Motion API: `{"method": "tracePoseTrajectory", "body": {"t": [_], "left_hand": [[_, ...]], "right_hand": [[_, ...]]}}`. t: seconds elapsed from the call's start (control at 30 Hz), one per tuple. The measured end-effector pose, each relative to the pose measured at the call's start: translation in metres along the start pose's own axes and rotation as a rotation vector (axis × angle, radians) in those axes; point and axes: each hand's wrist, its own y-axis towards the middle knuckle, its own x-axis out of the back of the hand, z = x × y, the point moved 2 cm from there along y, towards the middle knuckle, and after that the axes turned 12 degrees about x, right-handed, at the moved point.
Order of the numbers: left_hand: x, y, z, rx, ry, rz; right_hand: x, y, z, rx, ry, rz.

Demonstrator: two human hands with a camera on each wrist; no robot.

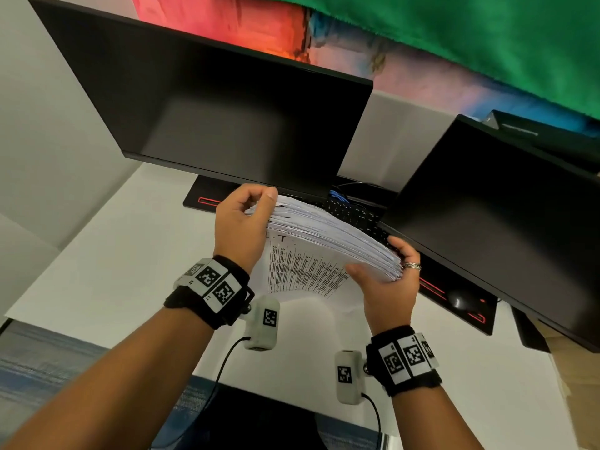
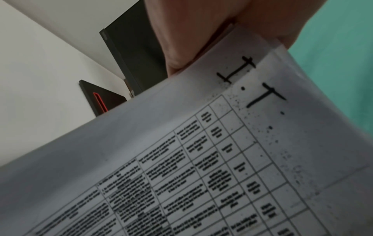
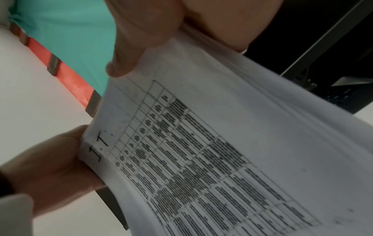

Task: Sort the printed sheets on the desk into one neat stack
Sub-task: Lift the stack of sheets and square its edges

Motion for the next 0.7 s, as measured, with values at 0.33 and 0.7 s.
{"method": "tracePoseTrajectory", "body": {"t": [0.33, 0.7], "left_hand": [[0.011, 0.002, 0.004, -0.007, 0.043, 0.111], [0.023, 0.0, 0.038, -0.018, 0.219, 0.45]], "right_hand": [[0.004, 0.007, -0.013, -0.078, 0.014, 0.155], [0.006, 0.022, -0.011, -0.141, 0.07, 0.113]]}}
